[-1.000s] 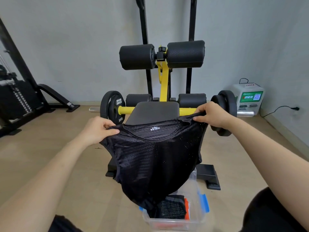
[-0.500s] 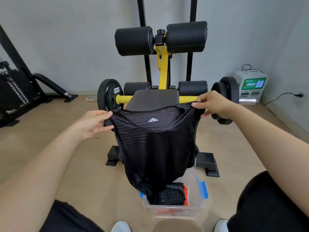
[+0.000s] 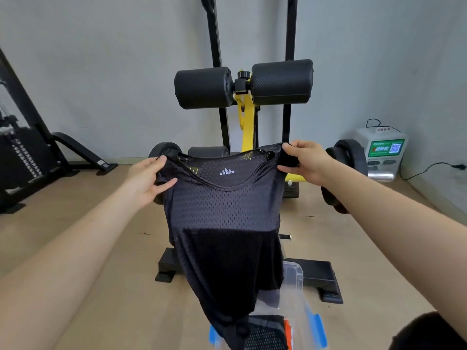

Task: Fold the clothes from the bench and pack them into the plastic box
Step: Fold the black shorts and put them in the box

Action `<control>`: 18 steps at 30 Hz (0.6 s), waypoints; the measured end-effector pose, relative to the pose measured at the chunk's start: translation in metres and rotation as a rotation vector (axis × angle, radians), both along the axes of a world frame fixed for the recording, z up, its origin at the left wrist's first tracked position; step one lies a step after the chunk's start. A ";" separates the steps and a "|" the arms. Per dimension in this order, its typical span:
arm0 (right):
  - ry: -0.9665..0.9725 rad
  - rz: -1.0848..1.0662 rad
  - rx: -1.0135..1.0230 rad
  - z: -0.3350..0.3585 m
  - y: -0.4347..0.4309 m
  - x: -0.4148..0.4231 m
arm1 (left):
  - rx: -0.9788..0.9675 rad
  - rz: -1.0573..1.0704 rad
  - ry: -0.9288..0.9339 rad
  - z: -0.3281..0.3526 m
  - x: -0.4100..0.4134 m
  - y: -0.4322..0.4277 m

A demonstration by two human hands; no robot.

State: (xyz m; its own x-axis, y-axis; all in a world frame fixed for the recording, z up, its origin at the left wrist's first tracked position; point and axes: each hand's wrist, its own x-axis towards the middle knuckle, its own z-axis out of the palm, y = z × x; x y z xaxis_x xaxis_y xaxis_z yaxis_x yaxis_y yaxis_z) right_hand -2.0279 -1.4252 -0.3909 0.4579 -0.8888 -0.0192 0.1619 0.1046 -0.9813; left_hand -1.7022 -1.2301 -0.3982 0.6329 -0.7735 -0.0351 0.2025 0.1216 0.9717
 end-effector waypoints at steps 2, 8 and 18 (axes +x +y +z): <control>0.021 -0.058 -0.012 0.002 -0.016 0.014 | 0.022 0.065 -0.069 0.002 0.007 -0.018; 0.118 -0.180 -0.113 -0.001 -0.067 0.052 | 0.078 0.166 -0.244 0.003 0.033 -0.079; 0.270 -0.221 -0.244 -0.015 -0.175 0.113 | 0.126 0.176 -0.383 -0.008 0.099 -0.199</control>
State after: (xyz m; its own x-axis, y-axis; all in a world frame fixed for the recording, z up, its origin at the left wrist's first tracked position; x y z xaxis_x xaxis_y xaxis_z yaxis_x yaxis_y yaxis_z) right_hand -1.9150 -1.6001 -0.4061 0.2631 -0.9584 0.1104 -0.1120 -0.1441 -0.9832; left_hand -1.6034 -1.4290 -0.4060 0.7401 -0.6577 0.1406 -0.1884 -0.0021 0.9821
